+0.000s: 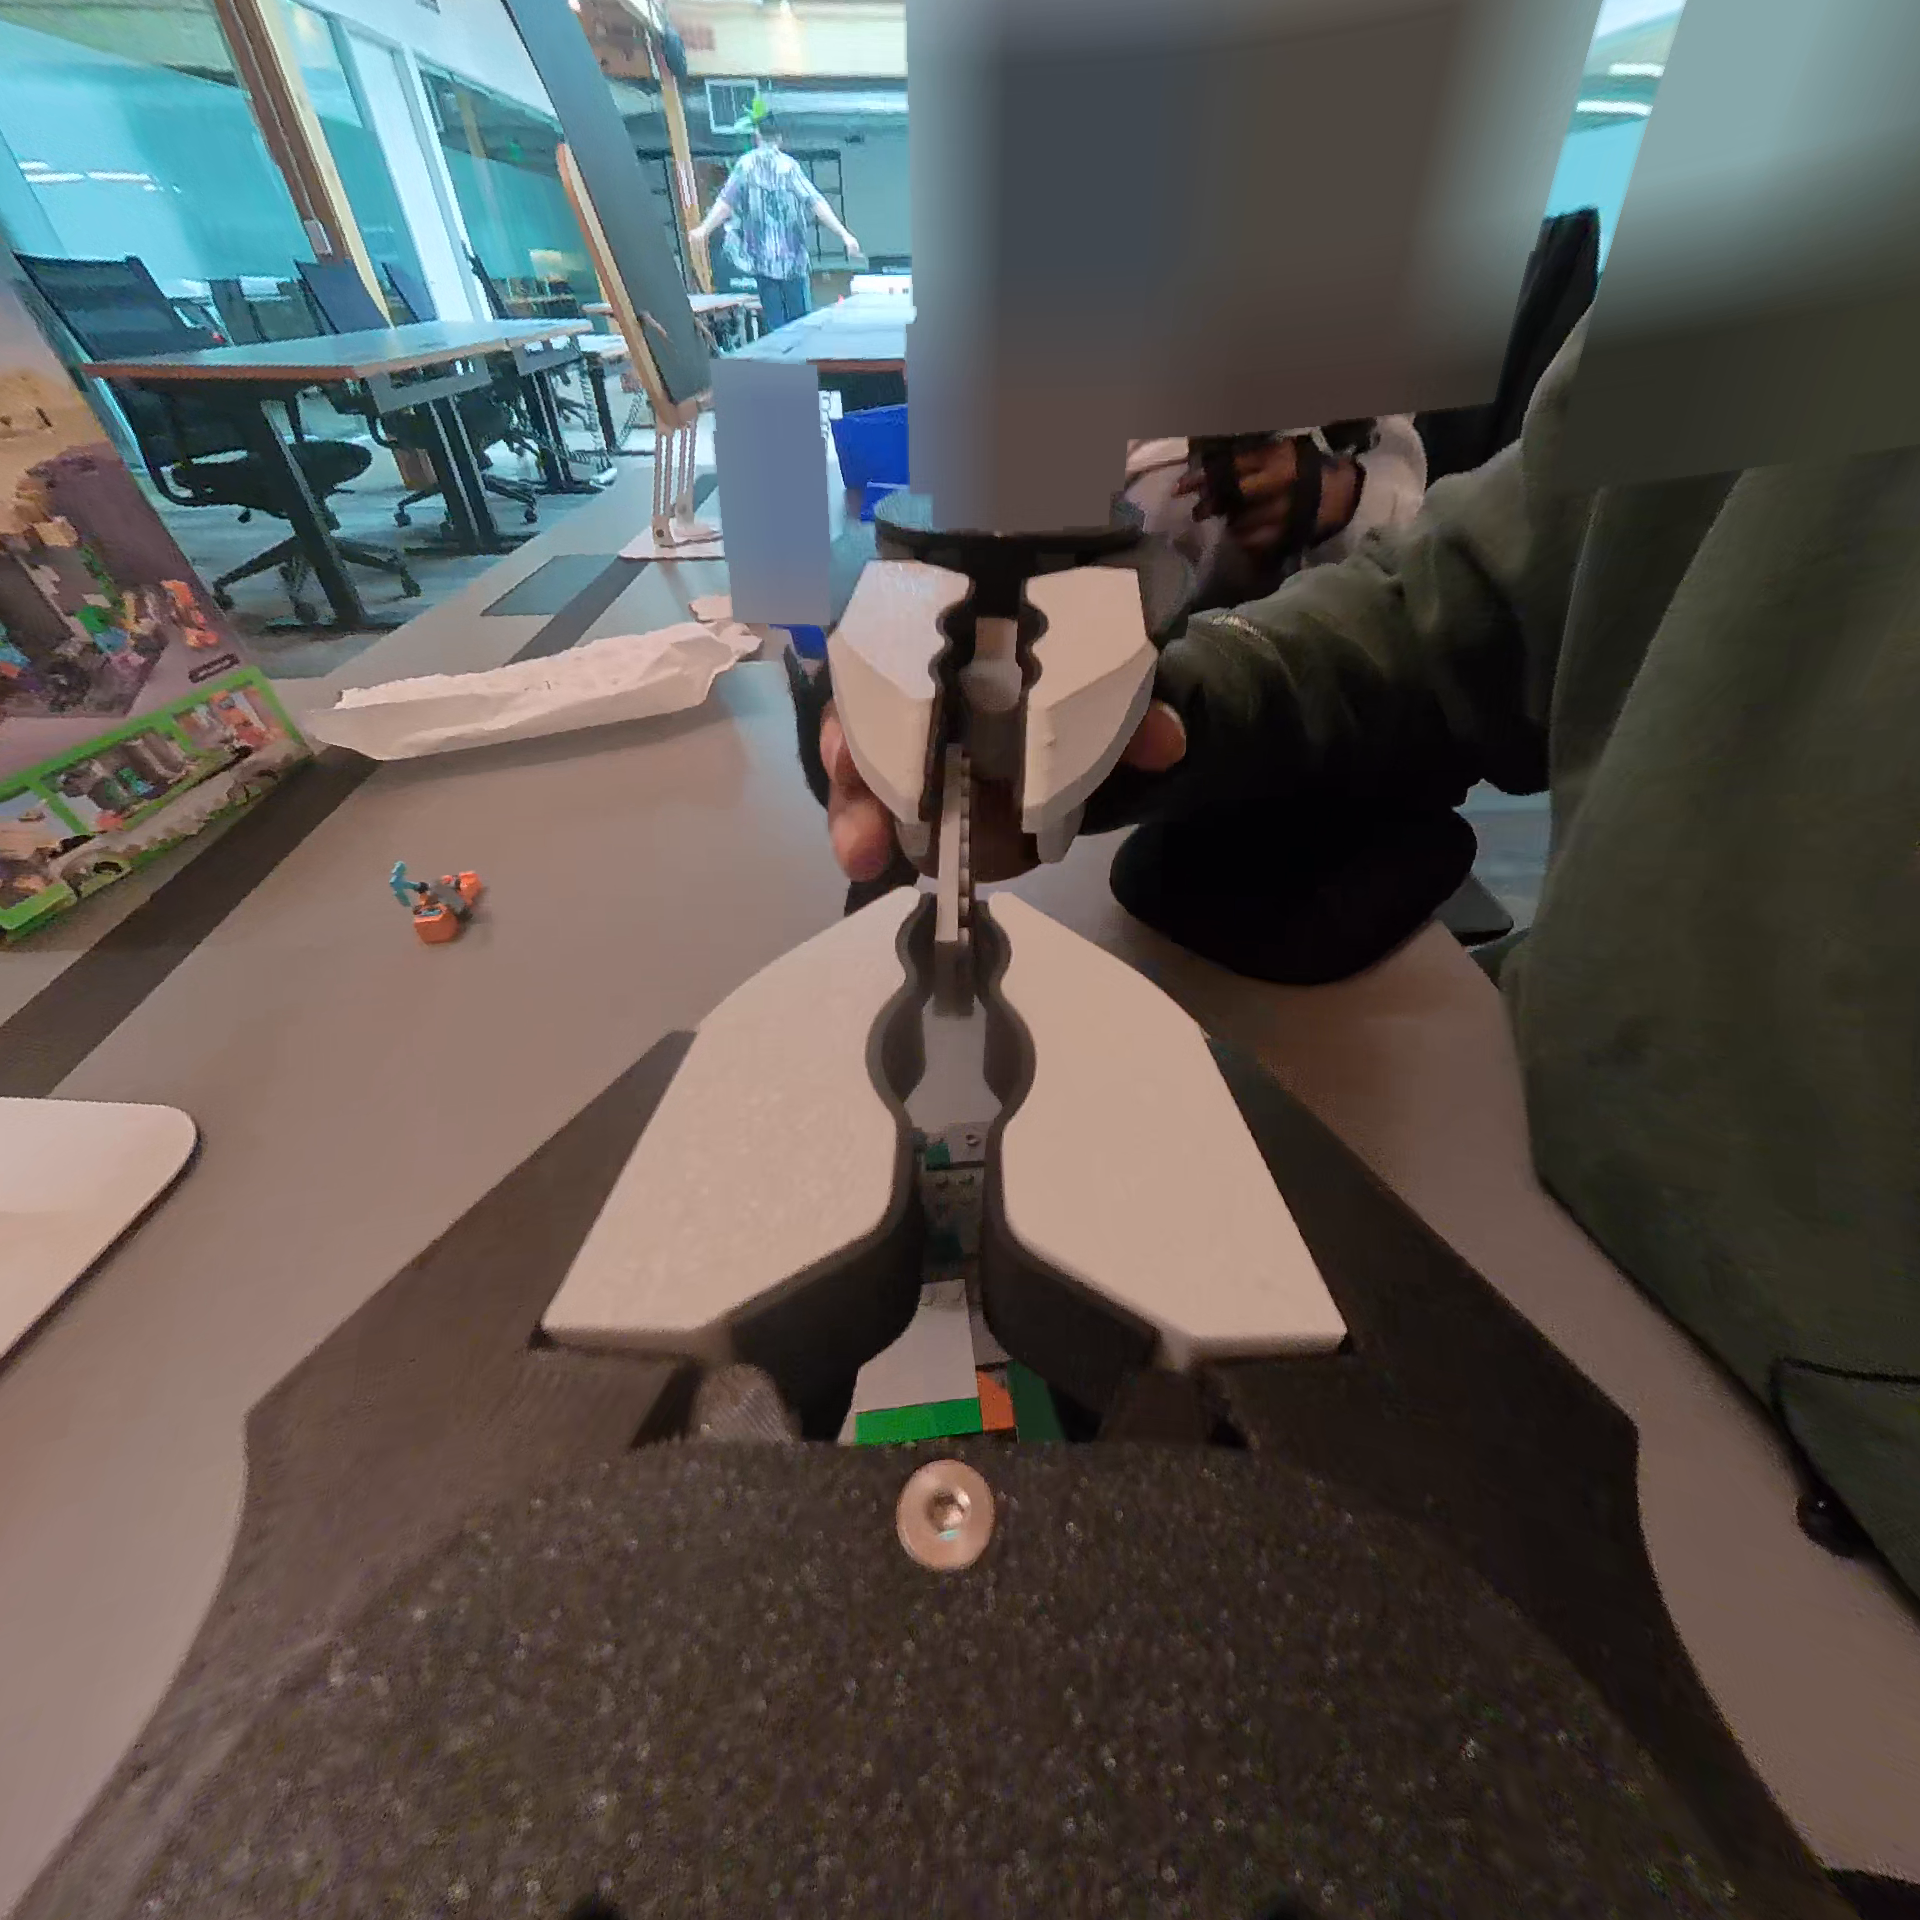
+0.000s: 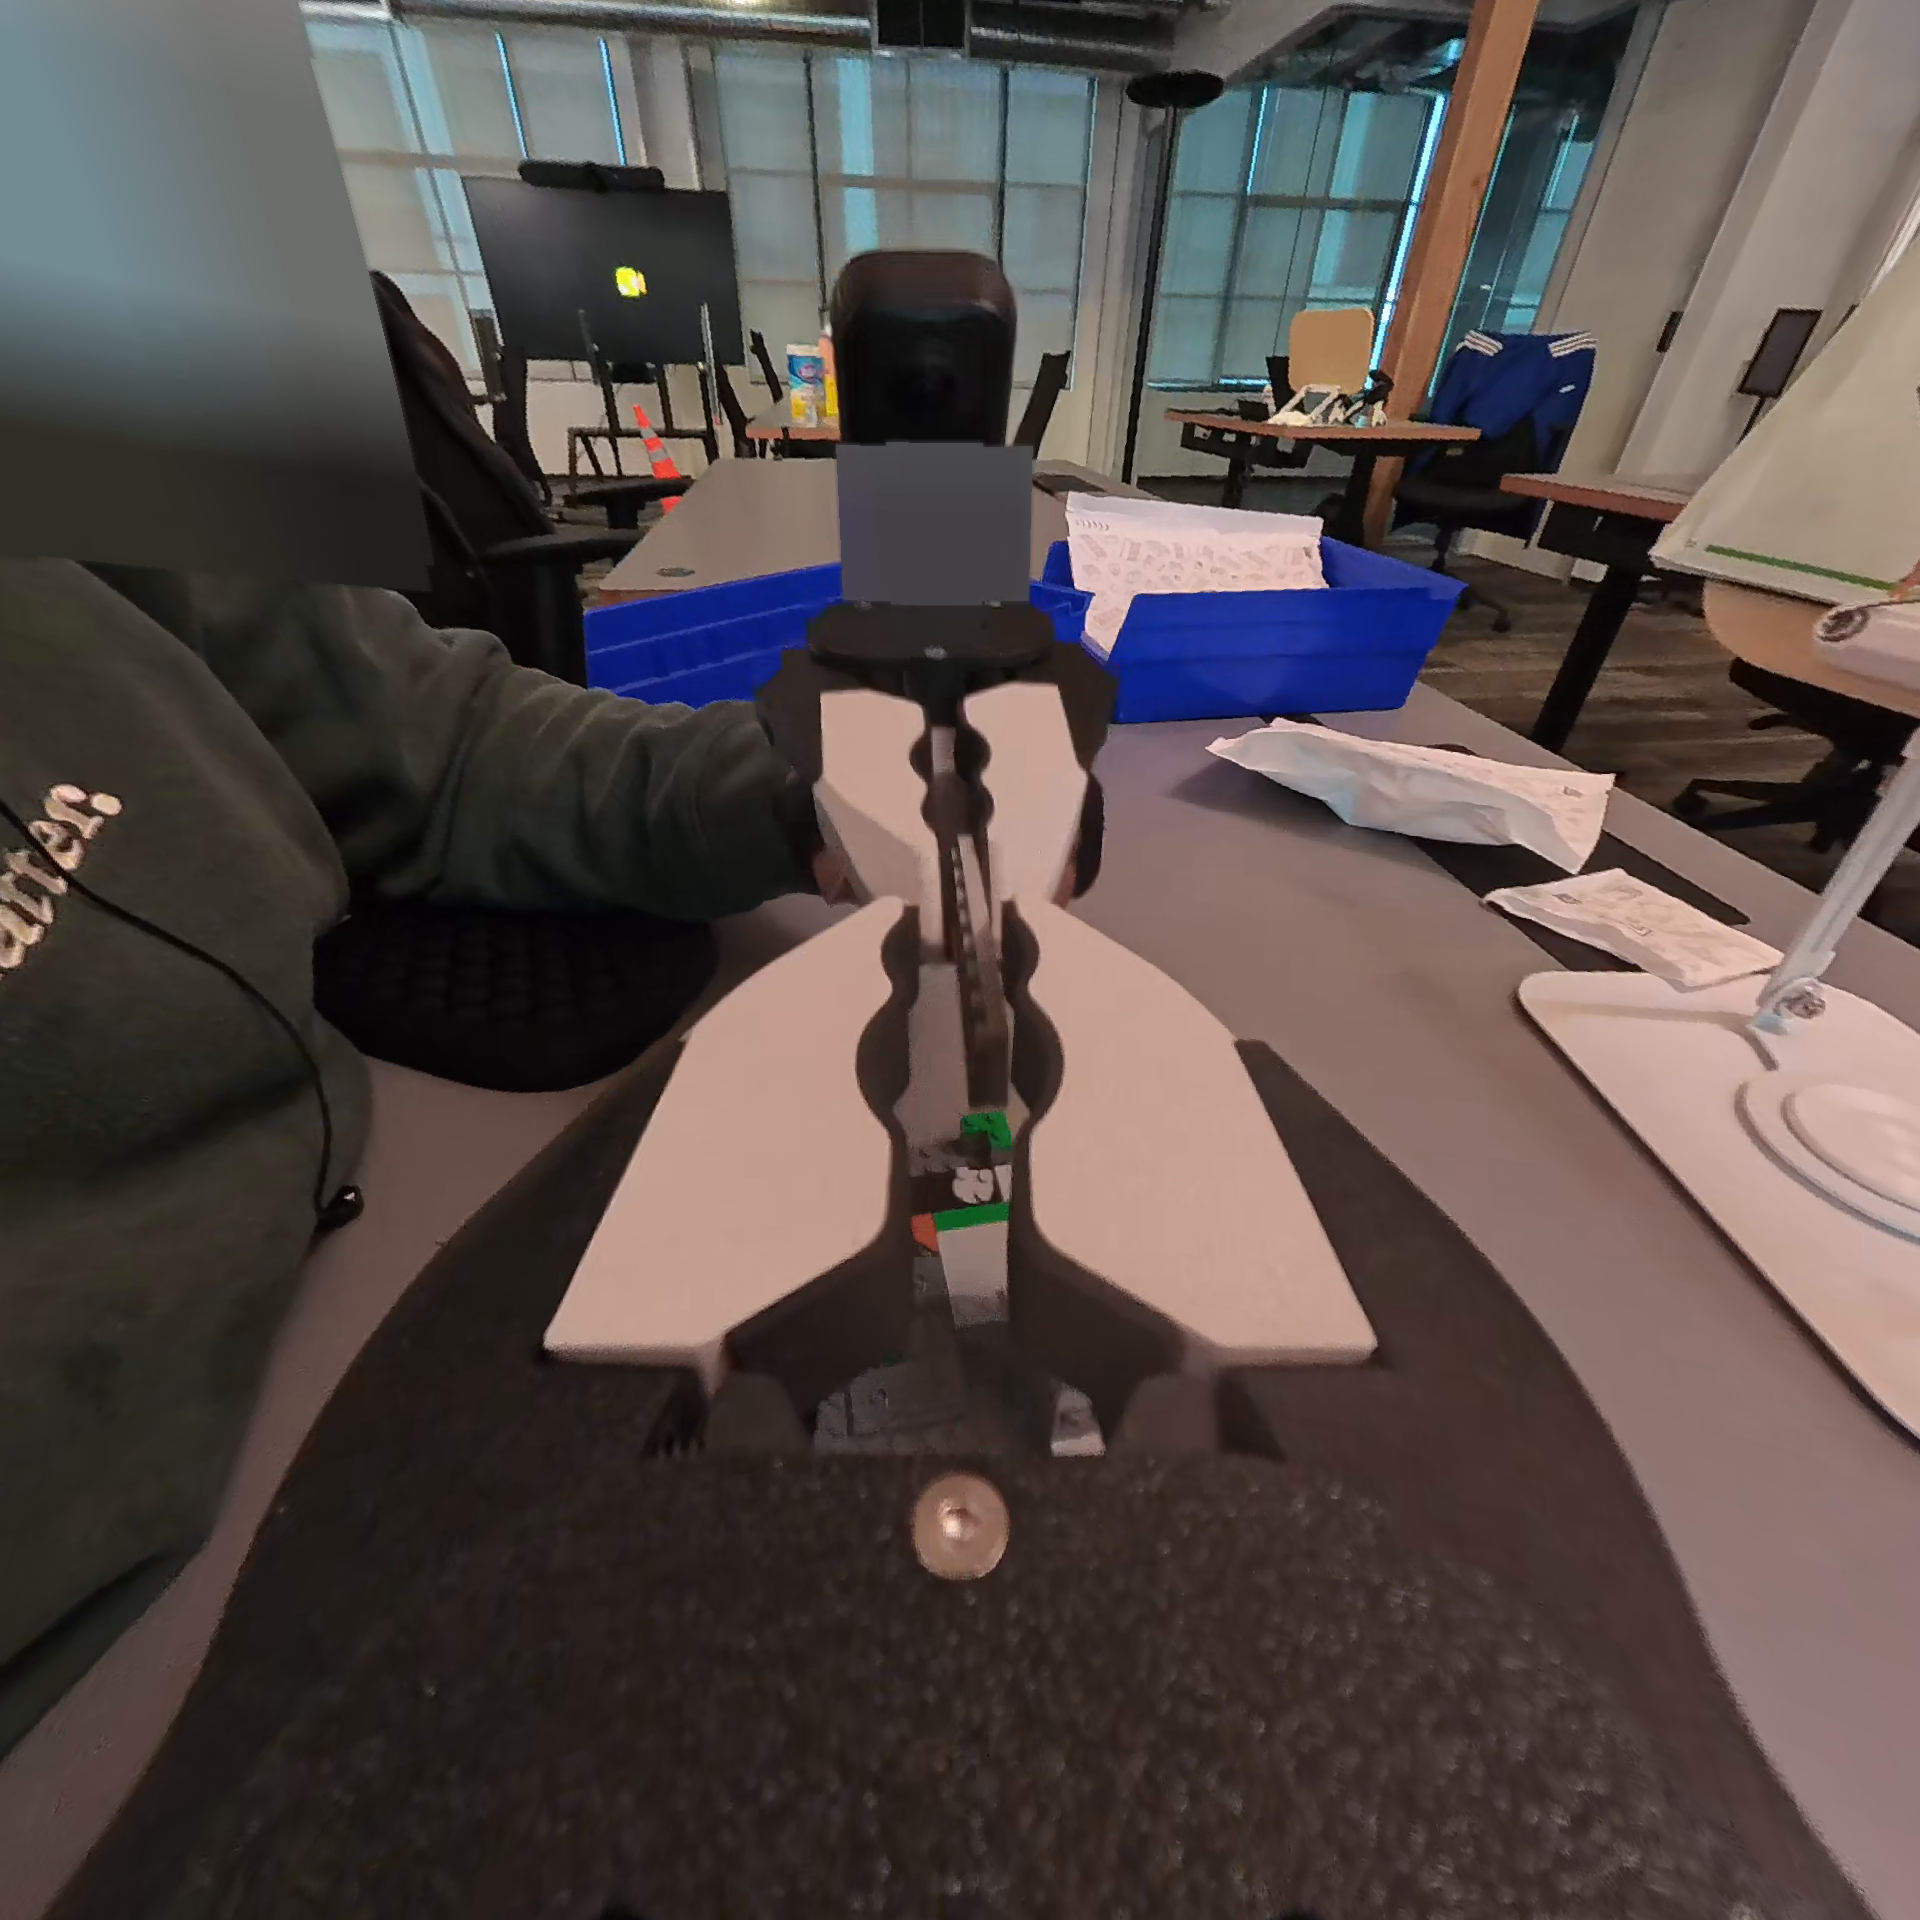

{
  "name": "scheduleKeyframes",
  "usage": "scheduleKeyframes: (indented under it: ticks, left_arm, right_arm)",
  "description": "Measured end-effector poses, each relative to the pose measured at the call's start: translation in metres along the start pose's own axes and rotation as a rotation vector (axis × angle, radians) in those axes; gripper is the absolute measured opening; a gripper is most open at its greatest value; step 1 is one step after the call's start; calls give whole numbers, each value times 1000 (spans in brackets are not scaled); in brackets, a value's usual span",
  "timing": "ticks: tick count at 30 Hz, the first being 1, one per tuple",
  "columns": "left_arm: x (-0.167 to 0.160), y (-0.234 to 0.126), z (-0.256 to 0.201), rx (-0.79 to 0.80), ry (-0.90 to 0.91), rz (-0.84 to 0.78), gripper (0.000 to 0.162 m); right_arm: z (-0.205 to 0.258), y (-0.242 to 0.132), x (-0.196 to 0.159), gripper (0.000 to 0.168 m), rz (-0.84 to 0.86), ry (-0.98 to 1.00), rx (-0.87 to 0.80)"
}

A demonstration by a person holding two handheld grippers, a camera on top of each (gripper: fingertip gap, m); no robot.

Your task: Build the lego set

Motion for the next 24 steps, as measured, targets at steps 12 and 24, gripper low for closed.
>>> scheduleKeyframes:
  ticks: [12, 24]
  left_arm:
    - [7, -3, 1, -5, -32, -77, 6]
    - [5, 4, 4, 38, -72, -89, 36]
  right_arm:
    - [-2, 0, -6, 19, 42, -26, -24]
    - [0, -1, -9, 6, 37, -25, -23]
Point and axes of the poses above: each gripper's, where its closed fingertips meet, y out along the fingers, x out of its top, z = x × y across the jaws, the point moved 6 cm from there along -y, back along the fingers, and after that the axes turned 11 degrees about -z, right-handed, at the moved point
